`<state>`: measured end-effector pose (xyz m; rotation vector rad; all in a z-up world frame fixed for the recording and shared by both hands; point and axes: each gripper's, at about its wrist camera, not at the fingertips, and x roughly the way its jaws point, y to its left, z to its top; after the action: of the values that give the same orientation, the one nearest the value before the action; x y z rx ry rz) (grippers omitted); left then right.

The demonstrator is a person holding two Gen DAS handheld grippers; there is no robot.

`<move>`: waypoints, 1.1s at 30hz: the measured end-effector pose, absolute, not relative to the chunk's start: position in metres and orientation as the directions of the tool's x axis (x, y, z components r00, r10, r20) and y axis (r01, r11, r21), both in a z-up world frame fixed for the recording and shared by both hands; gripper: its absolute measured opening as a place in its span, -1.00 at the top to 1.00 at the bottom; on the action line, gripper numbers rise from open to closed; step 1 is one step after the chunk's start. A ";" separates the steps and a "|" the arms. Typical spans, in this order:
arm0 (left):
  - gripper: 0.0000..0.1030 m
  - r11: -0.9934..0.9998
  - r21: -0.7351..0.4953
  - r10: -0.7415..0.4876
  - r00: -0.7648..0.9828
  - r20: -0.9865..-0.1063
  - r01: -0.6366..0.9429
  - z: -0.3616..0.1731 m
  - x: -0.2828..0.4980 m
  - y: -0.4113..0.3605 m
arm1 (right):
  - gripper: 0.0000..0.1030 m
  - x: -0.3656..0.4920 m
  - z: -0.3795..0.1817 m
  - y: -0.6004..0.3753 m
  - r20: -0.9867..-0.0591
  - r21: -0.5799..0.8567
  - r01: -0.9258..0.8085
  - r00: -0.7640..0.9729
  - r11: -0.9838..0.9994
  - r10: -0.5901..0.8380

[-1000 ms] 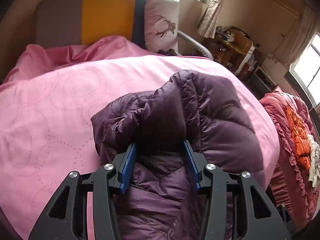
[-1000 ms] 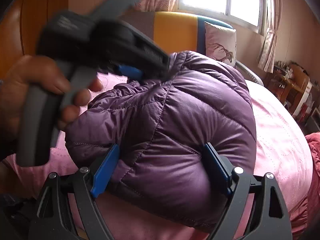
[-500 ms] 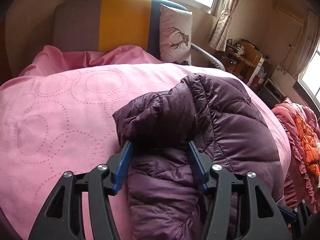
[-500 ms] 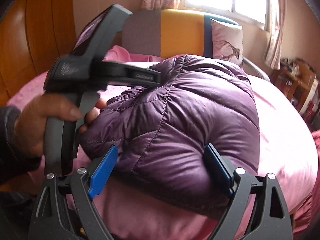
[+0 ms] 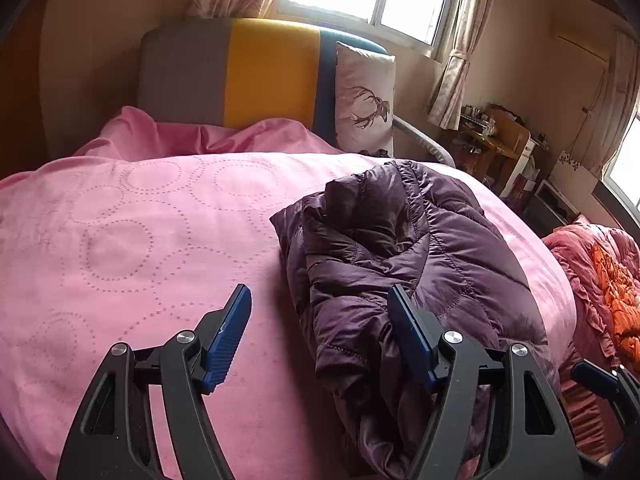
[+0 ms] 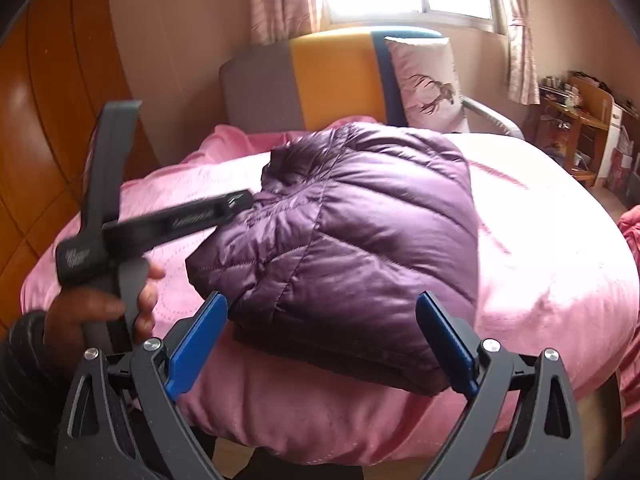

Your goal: Fold large clothes

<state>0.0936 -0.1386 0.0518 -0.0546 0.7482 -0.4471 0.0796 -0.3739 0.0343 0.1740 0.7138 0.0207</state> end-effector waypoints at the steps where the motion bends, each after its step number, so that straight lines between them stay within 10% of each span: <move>1: -0.39 0.906 -0.204 -0.410 0.649 -0.641 0.371 0.054 0.089 -0.136 | -0.86 0.075 0.038 -0.375 -0.644 0.167 0.054 0.762 0.985 0.067; 33: -0.92 0.941 -0.082 -0.312 0.750 -0.584 0.328 0.064 0.004 -0.119 | -0.95 0.061 0.039 -0.368 -0.638 -0.022 0.408 0.698 0.913 -0.327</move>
<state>0.0041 -0.1195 0.0636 0.0262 0.6331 -0.3493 0.0607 -0.3684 0.0395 0.1245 0.6858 -0.4104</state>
